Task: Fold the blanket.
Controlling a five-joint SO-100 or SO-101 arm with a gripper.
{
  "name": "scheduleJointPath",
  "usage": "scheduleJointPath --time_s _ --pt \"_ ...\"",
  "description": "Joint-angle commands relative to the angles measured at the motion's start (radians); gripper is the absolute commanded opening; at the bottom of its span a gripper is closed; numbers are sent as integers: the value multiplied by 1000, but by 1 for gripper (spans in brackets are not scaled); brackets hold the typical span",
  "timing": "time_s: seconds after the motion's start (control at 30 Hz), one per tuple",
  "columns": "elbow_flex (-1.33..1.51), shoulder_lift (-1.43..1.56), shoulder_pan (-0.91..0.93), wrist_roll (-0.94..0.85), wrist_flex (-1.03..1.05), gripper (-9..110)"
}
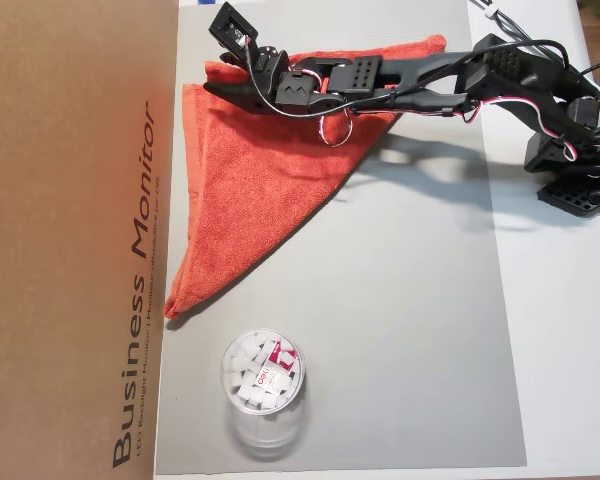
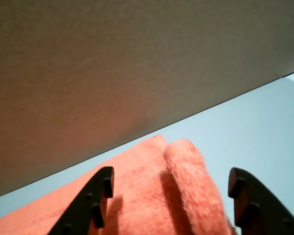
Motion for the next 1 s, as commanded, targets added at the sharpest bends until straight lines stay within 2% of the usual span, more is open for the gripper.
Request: scheduleJointPath --time_s 0.0,0.33,0.7,0.97 --pt "-29 112 -15 9 -8 24" --pt "147 333 -54 -2 -6 24" --pt "632 750 -5 -5 -6 23" --pt "957 1006 89 11 -6 17"
